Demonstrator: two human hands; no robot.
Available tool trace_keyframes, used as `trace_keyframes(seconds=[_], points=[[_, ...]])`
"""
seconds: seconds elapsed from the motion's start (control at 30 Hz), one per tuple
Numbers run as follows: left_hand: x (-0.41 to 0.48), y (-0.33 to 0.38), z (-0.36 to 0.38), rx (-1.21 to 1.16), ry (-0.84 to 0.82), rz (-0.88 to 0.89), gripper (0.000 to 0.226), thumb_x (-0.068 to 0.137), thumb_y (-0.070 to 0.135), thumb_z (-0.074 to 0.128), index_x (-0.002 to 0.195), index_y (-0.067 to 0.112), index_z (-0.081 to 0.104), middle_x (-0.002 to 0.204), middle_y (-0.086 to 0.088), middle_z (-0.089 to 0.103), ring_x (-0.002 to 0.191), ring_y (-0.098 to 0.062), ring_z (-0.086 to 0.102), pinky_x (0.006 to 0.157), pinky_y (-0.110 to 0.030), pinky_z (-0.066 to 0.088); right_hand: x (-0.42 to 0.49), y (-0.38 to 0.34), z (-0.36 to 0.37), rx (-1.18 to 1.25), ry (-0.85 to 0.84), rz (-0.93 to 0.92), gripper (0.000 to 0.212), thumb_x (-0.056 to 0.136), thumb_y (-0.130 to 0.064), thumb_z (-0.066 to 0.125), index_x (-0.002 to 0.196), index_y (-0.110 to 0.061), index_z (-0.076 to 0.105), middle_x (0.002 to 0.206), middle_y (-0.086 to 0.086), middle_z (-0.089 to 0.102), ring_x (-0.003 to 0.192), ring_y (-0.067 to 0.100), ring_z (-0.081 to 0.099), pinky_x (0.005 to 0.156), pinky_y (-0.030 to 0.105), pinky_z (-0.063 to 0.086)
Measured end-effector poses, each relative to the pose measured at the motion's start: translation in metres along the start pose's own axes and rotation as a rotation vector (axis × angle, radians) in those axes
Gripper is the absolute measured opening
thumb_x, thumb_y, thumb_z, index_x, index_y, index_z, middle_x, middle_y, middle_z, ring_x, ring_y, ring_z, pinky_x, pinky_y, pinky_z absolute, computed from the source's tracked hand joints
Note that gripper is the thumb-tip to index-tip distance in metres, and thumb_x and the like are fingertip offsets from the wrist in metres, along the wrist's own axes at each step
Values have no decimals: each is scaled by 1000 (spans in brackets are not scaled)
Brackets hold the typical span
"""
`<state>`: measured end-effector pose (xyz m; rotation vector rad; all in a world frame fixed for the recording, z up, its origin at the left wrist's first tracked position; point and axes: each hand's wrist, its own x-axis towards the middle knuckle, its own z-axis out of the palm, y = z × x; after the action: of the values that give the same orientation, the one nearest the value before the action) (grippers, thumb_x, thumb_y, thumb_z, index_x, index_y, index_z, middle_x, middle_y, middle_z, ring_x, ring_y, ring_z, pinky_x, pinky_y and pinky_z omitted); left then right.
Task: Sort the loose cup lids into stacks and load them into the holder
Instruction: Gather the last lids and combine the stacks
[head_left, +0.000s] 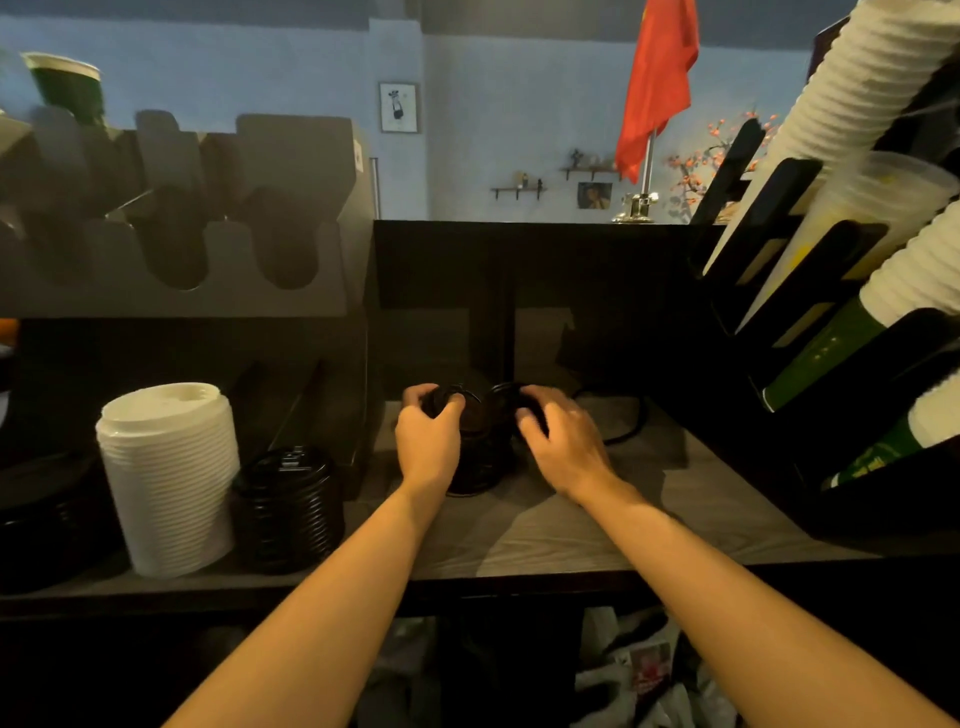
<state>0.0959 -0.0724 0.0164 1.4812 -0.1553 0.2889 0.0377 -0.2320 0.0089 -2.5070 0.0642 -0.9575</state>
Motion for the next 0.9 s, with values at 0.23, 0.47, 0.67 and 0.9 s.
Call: trace_keyframes(seconds=[0.23, 0.47, 0.67, 0.9], points=[[-2, -2, 8, -1, -116, 17, 32, 96, 21, 68, 125, 20, 54, 115, -2, 62, 102, -17, 62, 66, -13, 45, 19, 28, 12, -291, -317, 303, 57, 94, -51, 57, 146, -31, 43, 158, 5, 30, 145, 27, 25, 116, 39, 23], [-1, -4, 14, 2, -134, 14, 28, 96, 23, 67, 121, 22, 54, 114, 0, 61, 103, -17, 61, 69, -16, 45, 14, 34, 5, -37, -68, 341, 31, 86, -37, 74, 111, -20, 63, 140, 5, 45, 131, 25, 40, 105, 34, 36], [-3, -3, 12, 28, -130, 20, 30, 97, 23, 67, 124, 21, 54, 112, 1, 60, 96, -12, 58, 65, -12, 42, 16, 24, 3, -192, -234, 429, 71, 86, -52, 68, 146, -33, 36, 147, 7, 46, 135, 31, 39, 108, 40, 35], [1, -5, 12, -50, -122, -117, 32, 97, 27, 66, 126, 22, 55, 111, 0, 61, 88, -9, 58, 65, -24, 45, 11, 27, 0, 135, -21, 315, 96, 78, -39, 83, 154, -21, 29, 148, 0, 25, 134, 21, 39, 100, 24, 37]])
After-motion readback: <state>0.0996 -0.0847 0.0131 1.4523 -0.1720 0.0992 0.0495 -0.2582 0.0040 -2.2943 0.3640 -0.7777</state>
